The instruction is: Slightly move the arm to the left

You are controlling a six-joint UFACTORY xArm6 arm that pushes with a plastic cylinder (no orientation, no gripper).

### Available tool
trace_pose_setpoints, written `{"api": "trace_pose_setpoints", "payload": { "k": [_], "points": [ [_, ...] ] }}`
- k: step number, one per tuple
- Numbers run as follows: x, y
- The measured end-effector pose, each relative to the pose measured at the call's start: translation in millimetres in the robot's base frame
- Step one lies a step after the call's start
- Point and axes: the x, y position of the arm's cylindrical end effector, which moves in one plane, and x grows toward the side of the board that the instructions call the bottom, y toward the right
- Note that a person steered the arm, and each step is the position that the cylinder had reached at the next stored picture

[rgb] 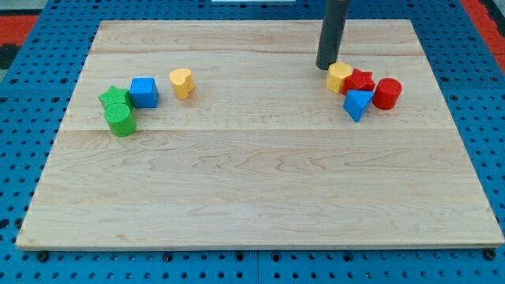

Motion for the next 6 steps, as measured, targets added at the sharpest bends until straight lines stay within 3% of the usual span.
{"api": "trace_pose_setpoints", "payload": {
  "k": [2,4,6],
  "points": [
    [2.5,-3.2],
    [6.8,-71.0],
    [6.8,-74.0]
  ]
}}
